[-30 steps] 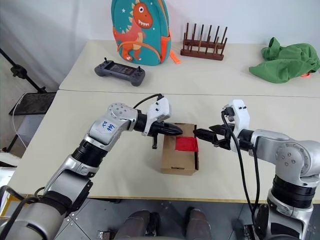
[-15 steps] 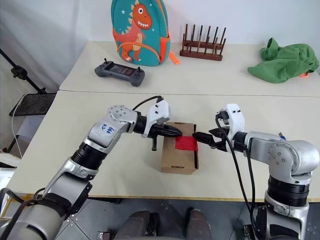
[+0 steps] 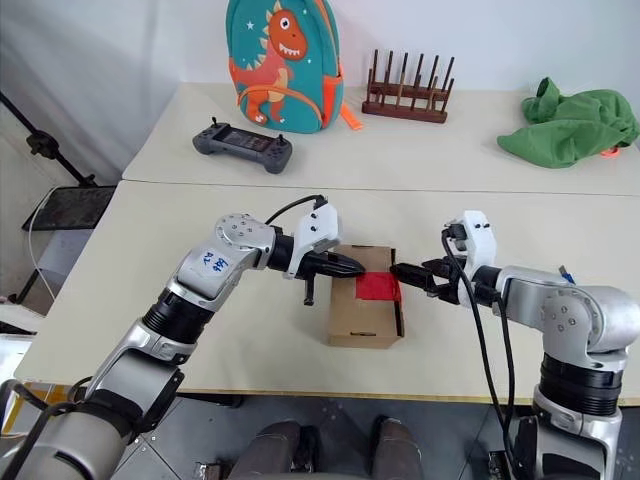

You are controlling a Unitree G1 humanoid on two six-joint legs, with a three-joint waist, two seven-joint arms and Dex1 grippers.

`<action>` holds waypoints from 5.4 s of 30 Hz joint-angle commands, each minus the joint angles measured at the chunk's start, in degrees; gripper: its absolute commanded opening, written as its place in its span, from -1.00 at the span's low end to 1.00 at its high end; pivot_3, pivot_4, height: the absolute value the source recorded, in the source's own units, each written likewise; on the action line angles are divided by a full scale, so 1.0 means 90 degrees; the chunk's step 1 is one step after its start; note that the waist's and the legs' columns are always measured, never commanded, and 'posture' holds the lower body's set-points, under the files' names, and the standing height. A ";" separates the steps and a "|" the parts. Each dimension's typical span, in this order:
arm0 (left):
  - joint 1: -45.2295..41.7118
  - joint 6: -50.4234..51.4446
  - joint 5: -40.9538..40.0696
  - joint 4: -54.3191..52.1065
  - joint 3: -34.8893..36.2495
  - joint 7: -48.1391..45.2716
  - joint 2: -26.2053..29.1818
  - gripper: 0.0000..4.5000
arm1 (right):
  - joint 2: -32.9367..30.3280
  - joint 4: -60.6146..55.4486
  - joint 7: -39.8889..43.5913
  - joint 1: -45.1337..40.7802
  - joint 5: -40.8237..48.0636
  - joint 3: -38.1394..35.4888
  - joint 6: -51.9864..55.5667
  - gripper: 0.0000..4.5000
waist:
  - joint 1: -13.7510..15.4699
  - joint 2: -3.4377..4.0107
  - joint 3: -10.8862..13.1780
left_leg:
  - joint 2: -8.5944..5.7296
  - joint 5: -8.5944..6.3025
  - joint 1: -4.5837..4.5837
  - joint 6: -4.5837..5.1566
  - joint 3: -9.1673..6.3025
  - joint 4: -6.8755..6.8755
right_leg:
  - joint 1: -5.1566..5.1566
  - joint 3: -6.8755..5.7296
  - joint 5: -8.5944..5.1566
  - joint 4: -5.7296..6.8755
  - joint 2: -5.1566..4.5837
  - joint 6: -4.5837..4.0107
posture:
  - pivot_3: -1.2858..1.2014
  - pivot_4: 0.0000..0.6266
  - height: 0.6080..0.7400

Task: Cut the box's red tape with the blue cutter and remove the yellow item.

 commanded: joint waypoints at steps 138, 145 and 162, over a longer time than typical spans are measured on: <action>0.1225 -0.2352 0.0027 0.0617 0.0771 0.1145 -0.1157 -1.00 | -0.3006 0.3722 0.3454 -0.4840 0.0732 0.5247 0.0960 -0.99 | -0.0010 -0.0016 -0.0018 | 0.0016 -0.0036 -0.0031 -0.0032 -0.0034 -0.0017 | -0.0021 -0.0047 -0.0009 -0.0043 -0.0017 -0.0035 | 0.03 -0.52 1.00; 0.1061 -0.2426 0.0003 0.0696 0.0712 0.1051 -0.1352 -1.00 | -0.3355 0.3645 0.3532 -0.4453 0.0110 0.4938 0.0869 -0.99 | 0.0005 -0.0016 -0.0018 | 0.0018 -0.0036 -0.0029 -0.0031 -0.0032 -0.0008 | -0.0014 -0.0049 -0.0009 -0.0039 -0.0008 -0.0035 | 0.03 -0.52 1.00; 0.0422 -0.1682 -0.0291 -0.0074 0.0887 0.0529 -0.1149 -1.00 | -0.3243 0.3152 0.3841 -0.4040 -0.0552 0.4632 0.0611 -0.99 | -0.0021 -0.0017 -0.0017 | 0.0025 -0.0035 -0.0023 -0.0031 -0.0023 0.0001 | -0.0012 -0.0043 -0.0008 -0.0031 -0.0001 -0.0033 | 0.03 -0.52 1.00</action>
